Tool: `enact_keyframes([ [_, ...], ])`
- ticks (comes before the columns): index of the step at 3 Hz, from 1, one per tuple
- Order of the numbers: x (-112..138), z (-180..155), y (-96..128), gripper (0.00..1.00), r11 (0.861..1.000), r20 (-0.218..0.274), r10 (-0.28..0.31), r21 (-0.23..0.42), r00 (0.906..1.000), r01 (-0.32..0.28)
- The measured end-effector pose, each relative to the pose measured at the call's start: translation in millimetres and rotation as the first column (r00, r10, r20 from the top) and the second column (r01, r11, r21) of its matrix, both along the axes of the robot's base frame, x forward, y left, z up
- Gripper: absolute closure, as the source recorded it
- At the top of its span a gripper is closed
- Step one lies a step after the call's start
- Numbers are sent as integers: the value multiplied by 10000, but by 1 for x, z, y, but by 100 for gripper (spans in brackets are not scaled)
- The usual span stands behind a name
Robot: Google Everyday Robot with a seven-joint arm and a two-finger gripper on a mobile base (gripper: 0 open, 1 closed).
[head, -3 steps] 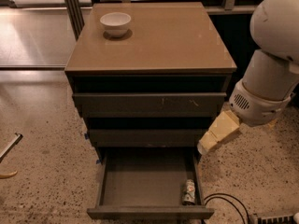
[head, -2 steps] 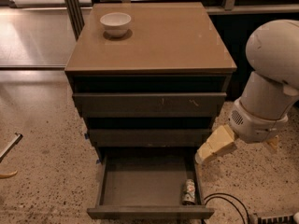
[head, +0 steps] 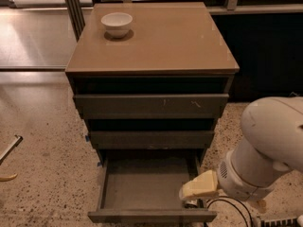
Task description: Pick 7up can from bottom drawer and place on counter
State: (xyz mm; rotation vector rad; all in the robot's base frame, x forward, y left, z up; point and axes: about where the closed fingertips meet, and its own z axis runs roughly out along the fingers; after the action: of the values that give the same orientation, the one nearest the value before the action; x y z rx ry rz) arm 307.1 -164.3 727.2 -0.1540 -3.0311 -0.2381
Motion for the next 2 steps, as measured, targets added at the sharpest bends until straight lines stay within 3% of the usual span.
enact_keyframes([
  [1,-25,-48,25,0,9979,115,-2,651,9999,-6],
  [2,-12,-53,30,0,9969,753,-54,786,9971,-5],
])
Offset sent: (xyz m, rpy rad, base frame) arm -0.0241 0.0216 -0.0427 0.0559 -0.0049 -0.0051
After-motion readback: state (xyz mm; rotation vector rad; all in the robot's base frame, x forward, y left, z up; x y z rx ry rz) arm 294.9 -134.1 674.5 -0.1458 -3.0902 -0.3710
